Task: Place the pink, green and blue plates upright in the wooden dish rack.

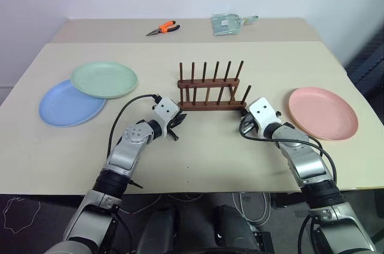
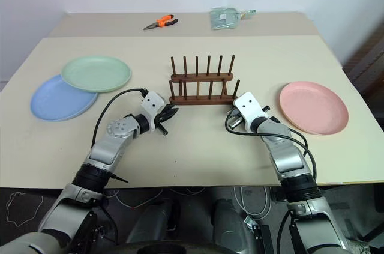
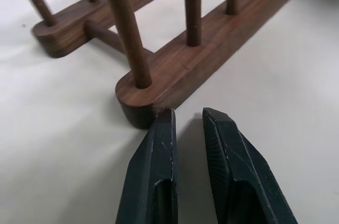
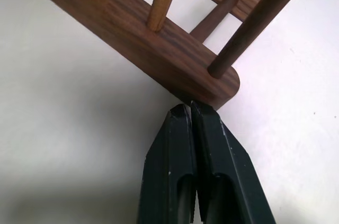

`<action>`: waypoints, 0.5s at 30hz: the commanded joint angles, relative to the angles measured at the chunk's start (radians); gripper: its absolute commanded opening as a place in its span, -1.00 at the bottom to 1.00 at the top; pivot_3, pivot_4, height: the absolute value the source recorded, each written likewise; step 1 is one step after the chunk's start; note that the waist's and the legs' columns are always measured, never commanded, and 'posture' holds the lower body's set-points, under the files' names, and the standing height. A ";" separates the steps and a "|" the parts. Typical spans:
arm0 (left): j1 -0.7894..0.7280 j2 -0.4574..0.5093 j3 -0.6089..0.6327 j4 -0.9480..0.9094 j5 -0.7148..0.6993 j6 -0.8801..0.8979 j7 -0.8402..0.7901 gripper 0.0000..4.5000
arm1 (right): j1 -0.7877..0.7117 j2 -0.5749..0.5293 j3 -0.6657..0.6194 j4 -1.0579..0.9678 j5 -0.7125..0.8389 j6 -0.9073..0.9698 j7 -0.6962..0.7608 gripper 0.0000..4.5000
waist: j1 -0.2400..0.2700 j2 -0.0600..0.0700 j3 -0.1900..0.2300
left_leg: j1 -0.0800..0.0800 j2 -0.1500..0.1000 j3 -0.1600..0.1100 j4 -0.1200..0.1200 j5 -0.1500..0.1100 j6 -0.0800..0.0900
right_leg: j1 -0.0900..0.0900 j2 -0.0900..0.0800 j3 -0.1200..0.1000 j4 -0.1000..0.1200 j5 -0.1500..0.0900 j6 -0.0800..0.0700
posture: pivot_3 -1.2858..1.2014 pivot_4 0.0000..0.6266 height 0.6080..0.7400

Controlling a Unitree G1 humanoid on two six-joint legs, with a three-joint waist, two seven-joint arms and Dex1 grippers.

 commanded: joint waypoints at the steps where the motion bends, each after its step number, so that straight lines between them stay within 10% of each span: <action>1: 0.022 0.015 0.015 0.032 0.029 0.010 0.020 -0.67 | 0.021 -0.046 -0.054 -0.058 0.013 -0.017 0.029 -0.39 | -0.004 0.000 0.000 | 0.000 0.000 0.000 0.000 0.000 0.000 | 0.000 0.000 0.000 0.000 0.000 0.000 | 0.03 -0.52 0.96; 7: 0.080 0.029 0.040 -0.092 -0.030 0.012 -0.030 -0.67 | 0.138 -0.200 -0.221 -0.233 0.019 0.041 0.053 0.95 | -0.005 0.000 0.000 | 0.000 0.000 0.000 -0.001 0.000 0.000 | -0.001 -0.001 0.000 0.000 0.000 0.000 | 0.03 -0.52 0.96; 15: 0.124 0.010 0.001 -0.279 -0.133 0.054 -0.179 -0.67 | 0.210 -0.246 -0.280 -0.174 -0.016 0.171 0.008 0.95 | -0.004 0.000 0.000 | -0.001 0.000 0.000 -0.001 0.000 0.000 | -0.001 -0.002 0.000 -0.001 -0.002 -0.004 | 0.03 -0.52 0.96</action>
